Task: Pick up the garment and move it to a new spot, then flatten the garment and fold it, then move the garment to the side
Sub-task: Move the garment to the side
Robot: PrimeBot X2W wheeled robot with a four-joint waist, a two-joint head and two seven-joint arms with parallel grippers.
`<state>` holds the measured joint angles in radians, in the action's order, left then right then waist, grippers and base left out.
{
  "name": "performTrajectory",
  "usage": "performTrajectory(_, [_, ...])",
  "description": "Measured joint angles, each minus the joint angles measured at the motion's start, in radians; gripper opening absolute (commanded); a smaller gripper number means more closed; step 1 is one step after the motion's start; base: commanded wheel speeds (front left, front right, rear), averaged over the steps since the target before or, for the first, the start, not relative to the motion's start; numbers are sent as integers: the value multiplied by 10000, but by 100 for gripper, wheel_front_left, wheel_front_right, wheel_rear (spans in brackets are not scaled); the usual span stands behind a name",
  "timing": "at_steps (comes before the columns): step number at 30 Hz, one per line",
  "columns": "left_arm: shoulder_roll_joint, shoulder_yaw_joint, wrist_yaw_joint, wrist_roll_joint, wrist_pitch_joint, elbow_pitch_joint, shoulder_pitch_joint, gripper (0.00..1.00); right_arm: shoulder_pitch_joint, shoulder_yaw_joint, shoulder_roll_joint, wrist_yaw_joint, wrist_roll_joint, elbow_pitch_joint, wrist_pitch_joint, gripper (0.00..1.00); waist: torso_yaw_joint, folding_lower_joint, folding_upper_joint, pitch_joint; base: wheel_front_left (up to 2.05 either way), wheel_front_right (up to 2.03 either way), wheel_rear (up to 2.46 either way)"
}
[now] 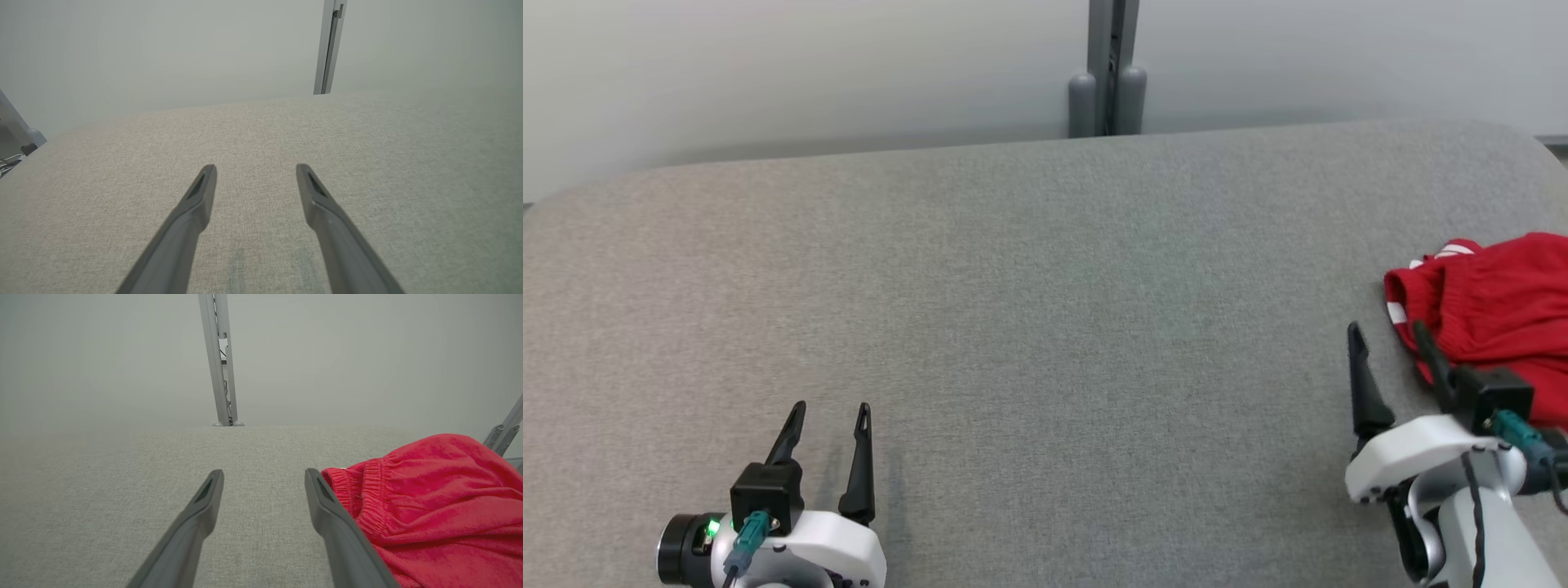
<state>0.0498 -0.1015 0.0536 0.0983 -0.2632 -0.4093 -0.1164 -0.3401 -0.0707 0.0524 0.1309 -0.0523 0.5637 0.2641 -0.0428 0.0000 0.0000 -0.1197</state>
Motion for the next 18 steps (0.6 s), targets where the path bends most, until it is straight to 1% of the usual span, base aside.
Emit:
performTrajectory(7, [-4,123,92,44,0,-153,383,100,824,604,-33,-2,-566,-50,0,100,364,0,0,695,0,0,0])
performTrajectory(14, [-4,224,272,211,0,-374,565,100,1174,1037,-38,0,-667,-301,0,100,373,0,0,1060,0,0,0])
performTrajectory(18, [0,224,324,270,0,-495,564,100,1277,1085,-46,0,-754,-339,0,100,331,0,0,1100,0,0,0])
